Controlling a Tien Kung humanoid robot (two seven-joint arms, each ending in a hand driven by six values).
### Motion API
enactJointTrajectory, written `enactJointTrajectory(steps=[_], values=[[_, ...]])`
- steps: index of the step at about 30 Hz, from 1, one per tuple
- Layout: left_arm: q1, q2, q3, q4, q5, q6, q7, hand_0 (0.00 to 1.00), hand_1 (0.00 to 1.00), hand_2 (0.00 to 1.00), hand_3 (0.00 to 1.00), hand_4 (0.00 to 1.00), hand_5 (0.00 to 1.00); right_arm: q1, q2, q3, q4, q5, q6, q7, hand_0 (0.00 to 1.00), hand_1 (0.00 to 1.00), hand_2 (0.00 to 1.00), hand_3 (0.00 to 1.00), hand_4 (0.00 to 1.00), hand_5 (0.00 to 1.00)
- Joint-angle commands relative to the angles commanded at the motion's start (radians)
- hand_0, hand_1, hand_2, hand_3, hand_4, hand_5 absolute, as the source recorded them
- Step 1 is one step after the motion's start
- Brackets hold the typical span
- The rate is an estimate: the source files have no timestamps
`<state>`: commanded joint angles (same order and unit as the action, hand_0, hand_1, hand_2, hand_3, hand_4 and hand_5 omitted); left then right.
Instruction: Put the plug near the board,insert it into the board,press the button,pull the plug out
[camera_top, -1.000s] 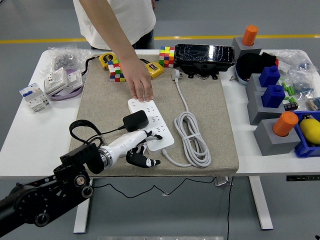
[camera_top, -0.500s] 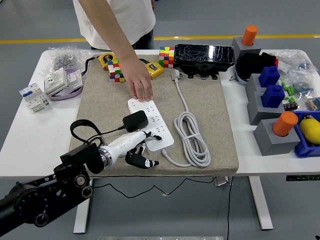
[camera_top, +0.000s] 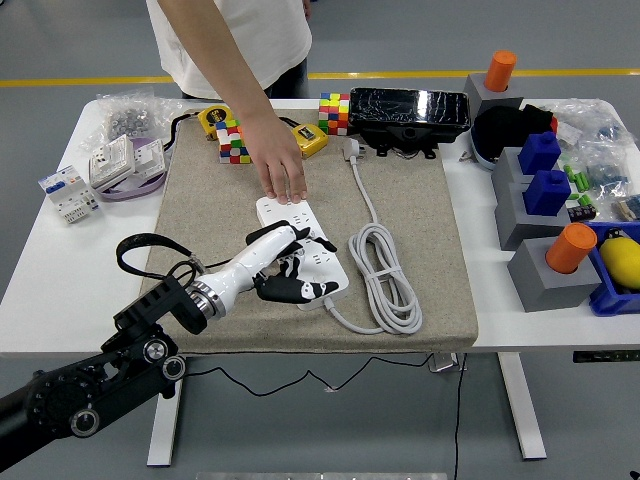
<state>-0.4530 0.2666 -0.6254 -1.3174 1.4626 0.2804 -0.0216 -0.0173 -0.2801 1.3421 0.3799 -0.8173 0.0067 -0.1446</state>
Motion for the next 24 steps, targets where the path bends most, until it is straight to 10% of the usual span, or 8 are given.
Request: enactJointTrajectory(steps=[2, 7, 8, 24], values=[[-0.009, -0.007, -0.015, 0.026, 0.009, 0.053, -0.038, 0.233, 0.151, 0.349, 0.651, 0.838, 0.284, 0.000, 0.000, -0.001, -0.001, 0.001, 0.001, -0.001, 0.528, 0.626, 0.593, 0.535, 0.878, 0.407], [-0.035, -0.023, -0.041, 0.082, 0.084, 0.104, -0.048, 0.233, 0.151, 0.349, 0.651, 0.838, 0.284, -0.001, -0.001, -0.003, -0.002, 0.002, 0.000, -0.001, 0.528, 0.626, 0.593, 0.535, 0.878, 0.407], [-0.039, -0.027, -0.044, 0.095, 0.111, 0.108, -0.037, 0.684, 0.726, 0.705, 0.787, 0.932, 0.311, -0.001, -0.001, -0.003, -0.001, 0.002, 0.000, 0.000, 0.528, 0.626, 0.593, 0.534, 0.878, 0.407], [-0.044, -0.066, -0.058, 0.238, 0.259, 0.119, 0.044, 0.745, 0.770, 0.753, 0.834, 0.998, 0.362, 0.000, -0.004, -0.008, -0.003, 0.003, 0.001, -0.001, 0.528, 0.627, 0.594, 0.535, 0.879, 0.407]])
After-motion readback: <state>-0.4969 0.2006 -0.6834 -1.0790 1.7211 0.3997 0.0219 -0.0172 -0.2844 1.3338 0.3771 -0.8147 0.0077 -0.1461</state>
